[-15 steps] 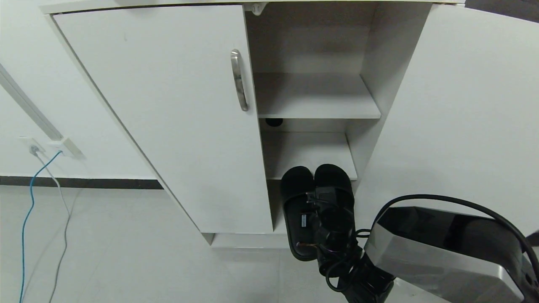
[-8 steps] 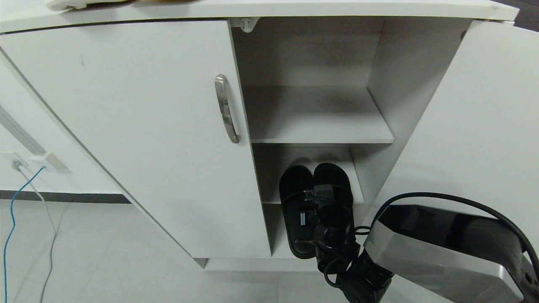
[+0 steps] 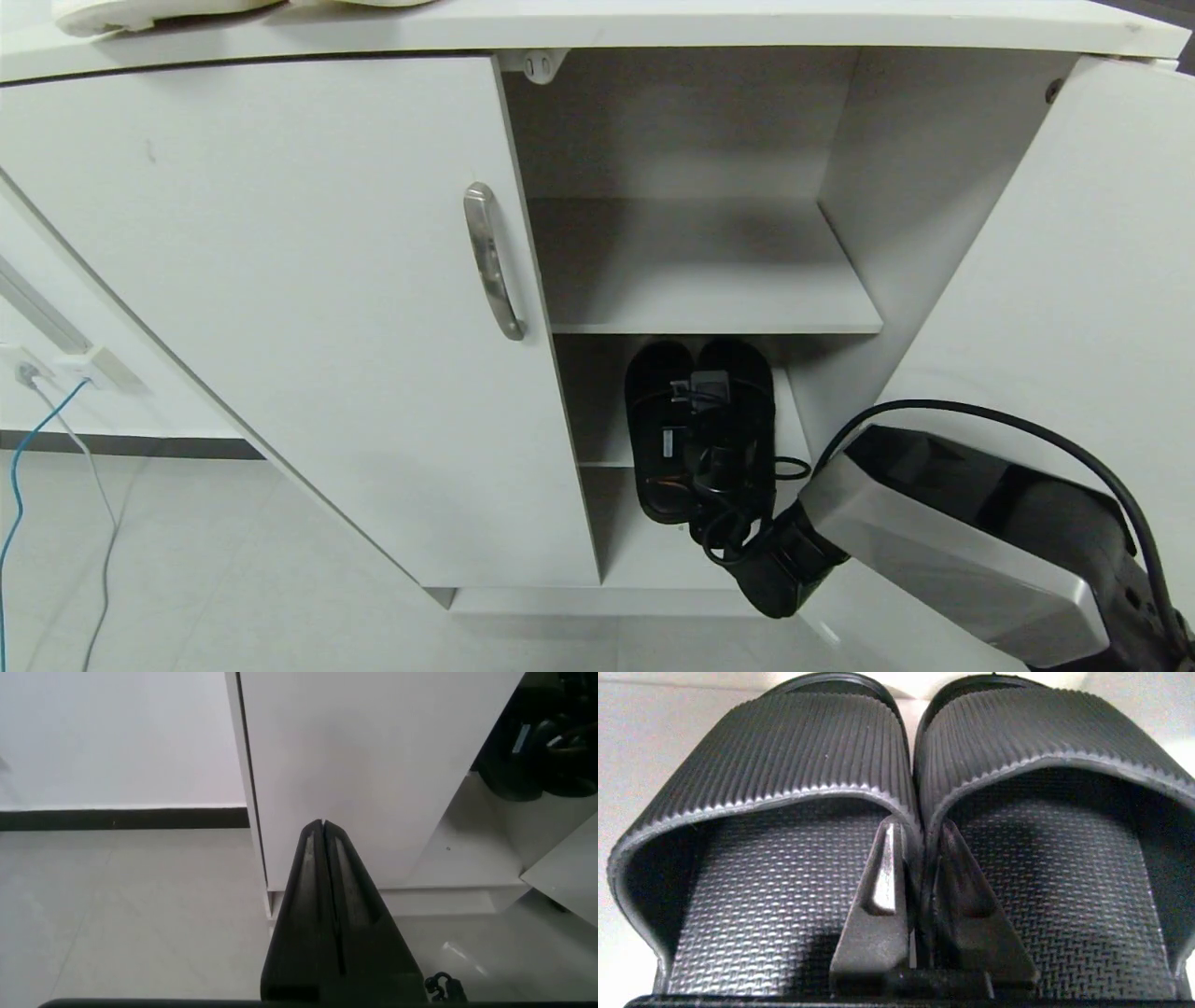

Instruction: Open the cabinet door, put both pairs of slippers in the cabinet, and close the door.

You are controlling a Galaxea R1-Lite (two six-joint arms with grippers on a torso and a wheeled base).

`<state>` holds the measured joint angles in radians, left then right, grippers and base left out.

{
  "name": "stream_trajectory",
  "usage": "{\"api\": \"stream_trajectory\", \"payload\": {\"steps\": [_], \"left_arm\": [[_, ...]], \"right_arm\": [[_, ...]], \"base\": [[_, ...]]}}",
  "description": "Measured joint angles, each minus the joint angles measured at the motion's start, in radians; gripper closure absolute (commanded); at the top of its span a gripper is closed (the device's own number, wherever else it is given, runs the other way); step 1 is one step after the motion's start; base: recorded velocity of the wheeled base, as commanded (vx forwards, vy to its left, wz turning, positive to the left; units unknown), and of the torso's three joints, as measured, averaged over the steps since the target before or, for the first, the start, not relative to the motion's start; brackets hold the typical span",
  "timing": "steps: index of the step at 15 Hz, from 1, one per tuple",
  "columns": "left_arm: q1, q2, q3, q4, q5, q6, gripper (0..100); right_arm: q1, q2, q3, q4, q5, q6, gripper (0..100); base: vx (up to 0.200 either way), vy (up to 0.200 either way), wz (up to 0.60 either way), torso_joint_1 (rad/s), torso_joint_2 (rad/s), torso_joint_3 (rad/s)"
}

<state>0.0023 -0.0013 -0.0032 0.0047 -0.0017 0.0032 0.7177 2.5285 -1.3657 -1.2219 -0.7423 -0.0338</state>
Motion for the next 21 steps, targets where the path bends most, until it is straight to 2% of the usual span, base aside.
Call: {"api": "stream_trajectory", "payload": {"steps": [6,10,16,21], "left_arm": [[0.000,0.000,0.000,0.000,0.001,0.000,100],[0.000,0.000,0.000,-0.001,0.002,0.000,100],[0.000,0.000,0.000,-0.001,0.002,-0.001,100],[0.000,0.000,0.000,-0.001,0.002,-0.003,100]], "right_arm": [[-0.058,0.070,-0.292,0.249,0.001,0.048,100],[-0.080,0.105,-0.421,0.324,0.001,0.067,100],[-0.086,0.131,-0.454,0.328,0.020,0.072,100],[-0.079,0.123,-0.407,0.303,0.022,0.085,100]], "base": [[0.000,0.000,0.00,0.000,0.00,0.000],[0.000,0.000,0.00,0.000,0.00,0.000],[0.000,0.000,0.00,0.000,0.00,0.000],[0.000,0.000,0.00,0.000,0.00,0.000]]}}
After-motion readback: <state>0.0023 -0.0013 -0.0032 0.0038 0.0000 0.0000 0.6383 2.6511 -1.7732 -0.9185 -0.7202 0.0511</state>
